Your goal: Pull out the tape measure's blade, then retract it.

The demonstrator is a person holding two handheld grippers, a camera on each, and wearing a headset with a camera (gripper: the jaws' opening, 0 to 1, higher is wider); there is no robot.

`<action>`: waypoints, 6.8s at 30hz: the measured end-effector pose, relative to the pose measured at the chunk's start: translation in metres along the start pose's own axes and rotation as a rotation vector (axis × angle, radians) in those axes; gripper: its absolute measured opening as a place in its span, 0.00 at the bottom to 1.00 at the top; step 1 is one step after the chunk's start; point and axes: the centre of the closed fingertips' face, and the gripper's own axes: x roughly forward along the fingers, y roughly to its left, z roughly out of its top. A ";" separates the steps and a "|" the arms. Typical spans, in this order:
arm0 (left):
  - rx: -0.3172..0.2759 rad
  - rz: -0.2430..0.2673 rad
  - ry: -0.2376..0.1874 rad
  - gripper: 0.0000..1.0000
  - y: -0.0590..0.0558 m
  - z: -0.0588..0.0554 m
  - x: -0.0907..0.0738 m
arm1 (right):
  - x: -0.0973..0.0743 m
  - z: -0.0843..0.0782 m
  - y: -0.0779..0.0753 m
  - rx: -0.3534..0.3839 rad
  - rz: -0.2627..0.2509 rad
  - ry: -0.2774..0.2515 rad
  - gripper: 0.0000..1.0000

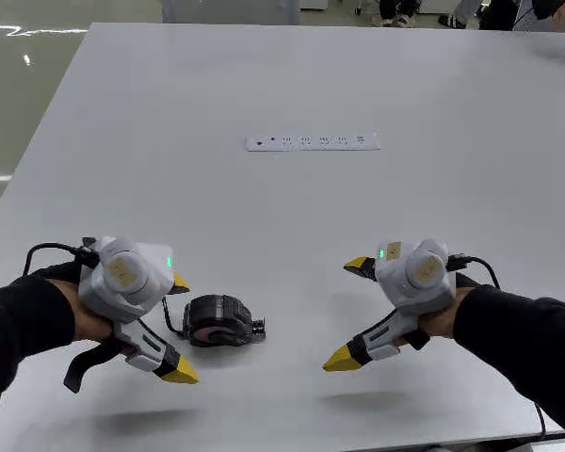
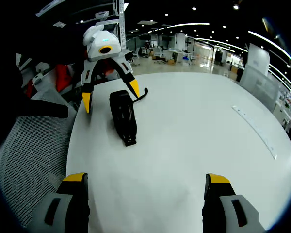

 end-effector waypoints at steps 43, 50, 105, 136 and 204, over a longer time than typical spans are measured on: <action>0.057 0.051 0.041 0.33 0.016 0.017 0.023 | 0.090 0.031 0.032 -0.250 0.185 0.163 0.22; 0.062 0.054 0.036 0.32 0.016 0.017 0.024 | 0.092 0.032 0.036 -0.302 0.193 0.140 0.12; 0.113 0.071 0.049 0.32 0.014 0.017 0.025 | 0.070 0.014 0.027 -0.236 0.182 0.123 0.09; 0.116 0.071 0.046 0.32 0.015 0.017 0.025 | 0.056 -0.001 0.021 -0.212 0.170 0.146 0.09; 0.100 0.081 0.040 0.32 0.015 0.018 0.026 | 0.021 -0.036 0.003 -0.183 0.152 0.185 0.09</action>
